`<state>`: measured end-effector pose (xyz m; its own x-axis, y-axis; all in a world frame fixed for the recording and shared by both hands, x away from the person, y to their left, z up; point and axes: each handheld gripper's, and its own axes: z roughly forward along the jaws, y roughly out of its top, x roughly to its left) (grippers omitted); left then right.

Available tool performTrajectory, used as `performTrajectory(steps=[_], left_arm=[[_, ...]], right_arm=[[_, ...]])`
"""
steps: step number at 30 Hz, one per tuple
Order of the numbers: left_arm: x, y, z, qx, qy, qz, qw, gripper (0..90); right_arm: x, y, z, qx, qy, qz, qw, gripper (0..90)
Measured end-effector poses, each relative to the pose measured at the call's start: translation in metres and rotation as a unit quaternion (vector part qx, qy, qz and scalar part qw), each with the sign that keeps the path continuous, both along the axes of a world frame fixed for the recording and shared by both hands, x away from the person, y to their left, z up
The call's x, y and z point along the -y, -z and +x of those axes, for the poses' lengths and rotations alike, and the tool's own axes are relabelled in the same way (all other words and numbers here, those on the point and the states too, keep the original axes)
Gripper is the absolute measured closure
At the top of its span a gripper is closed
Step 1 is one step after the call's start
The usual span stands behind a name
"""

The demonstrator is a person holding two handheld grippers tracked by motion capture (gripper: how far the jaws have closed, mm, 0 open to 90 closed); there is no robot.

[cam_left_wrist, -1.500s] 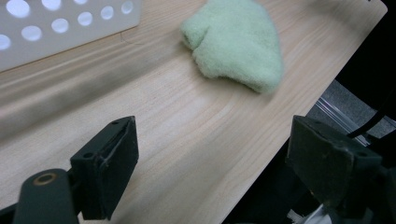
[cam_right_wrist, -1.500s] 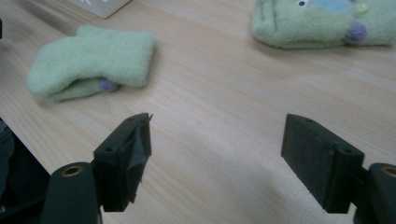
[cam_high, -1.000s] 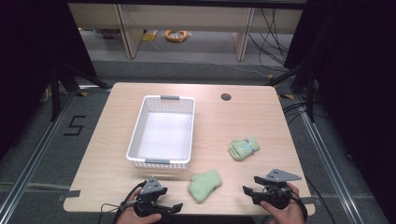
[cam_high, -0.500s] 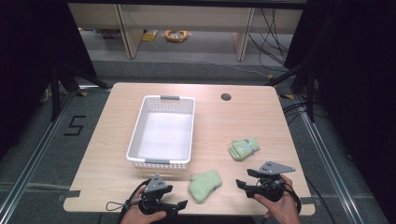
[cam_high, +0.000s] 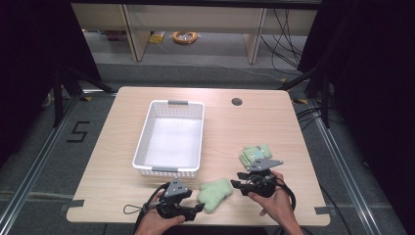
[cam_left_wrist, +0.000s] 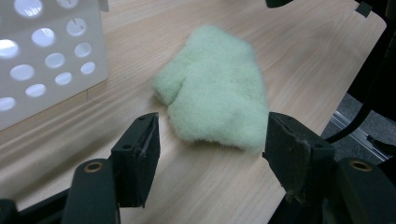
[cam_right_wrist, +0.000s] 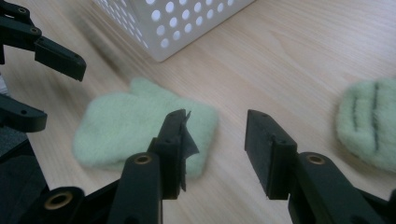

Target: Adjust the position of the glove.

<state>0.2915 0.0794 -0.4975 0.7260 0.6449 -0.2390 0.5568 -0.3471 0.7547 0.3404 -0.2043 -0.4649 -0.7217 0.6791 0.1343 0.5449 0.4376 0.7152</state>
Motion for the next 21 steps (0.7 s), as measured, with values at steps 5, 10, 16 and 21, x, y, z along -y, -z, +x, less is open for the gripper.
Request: performTrajectory(steps=[5,10,16,21], left_arm=[[0.007,0.003,0.005,-0.014,0.0,0.004,0.9999,39.1],[0.011,0.006,0.01,-0.016,-0.004,0.014,0.9998,41.9],[0.015,0.008,0.016,-0.003,0.0,0.037,0.9993,47.4],[0.019,0.011,0.017,-0.006,0.007,0.044,0.999,52.0]], right_arm=[[-0.013,0.004,0.01,-0.006,-0.016,-0.013,0.9998,63.6],[-0.023,0.011,0.02,-0.013,-0.026,-0.03,0.9991,64.2],[-0.03,0.02,0.029,-0.023,-0.036,-0.049,0.9979,64.8],[-0.035,0.025,0.032,-0.033,-0.038,-0.064,0.9967,66.5]])
